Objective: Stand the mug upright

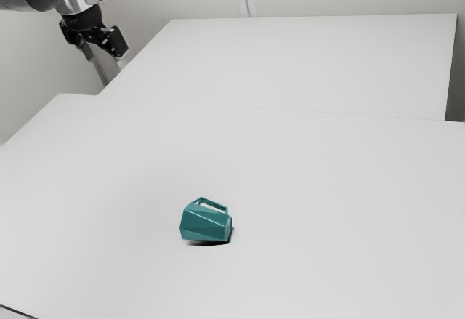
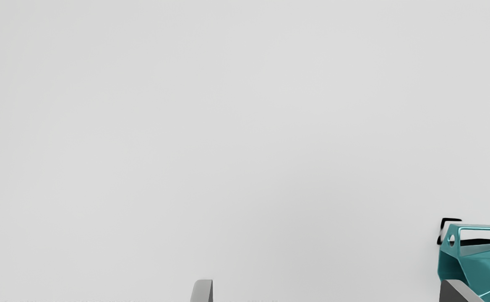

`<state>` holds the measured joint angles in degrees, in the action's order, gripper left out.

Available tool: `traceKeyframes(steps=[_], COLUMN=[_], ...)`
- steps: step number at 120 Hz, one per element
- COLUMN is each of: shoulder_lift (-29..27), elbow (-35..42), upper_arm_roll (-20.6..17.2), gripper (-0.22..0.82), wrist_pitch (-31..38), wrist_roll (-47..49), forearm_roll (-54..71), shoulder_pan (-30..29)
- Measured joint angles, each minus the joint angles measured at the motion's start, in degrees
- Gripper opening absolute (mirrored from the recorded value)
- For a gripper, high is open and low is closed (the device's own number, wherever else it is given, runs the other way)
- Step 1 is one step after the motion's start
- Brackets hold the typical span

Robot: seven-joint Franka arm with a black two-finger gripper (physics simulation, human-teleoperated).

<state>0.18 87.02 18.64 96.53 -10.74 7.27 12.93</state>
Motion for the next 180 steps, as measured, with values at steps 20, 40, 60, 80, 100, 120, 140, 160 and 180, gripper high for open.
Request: traceKeyframes(steps=[20,40,60,80,100,120,140,160,180], shoulder_lift=[-0.2,-1.6,-7.2,-11.3,-13.7,-17.4,-18.8,-21.7,-22.3], elbow=[0.3,2.1,10.8,19.6,26.7,34.6,40.0,45.9,49.5], upper_arm_roll=[0.3,0.3,0.3,0.3,0.4,1.4,4.8,6.5,7.7], gripper=[0.59,0.59,0.59,0.59,0.59,0.59,0.59,0.59,0.59], wrist_pitch=[-0.1,0.2,2.4,7.0,11.3,15.6,18.2,19.7,20.3], wrist_roll=[-0.1,-0.1,0.1,0.3,0.4,0.2,-1.6,-4.4,-8.9], forearm_roll=[0.0,-0.1,-1.6,-2.4,-6.8,-12.2,-19.8,-25.5,-32.2], shoulder_pan=[-0.6,-1.2,1.0,1.4,0.6,0.3,0.3,0.7,0.4])
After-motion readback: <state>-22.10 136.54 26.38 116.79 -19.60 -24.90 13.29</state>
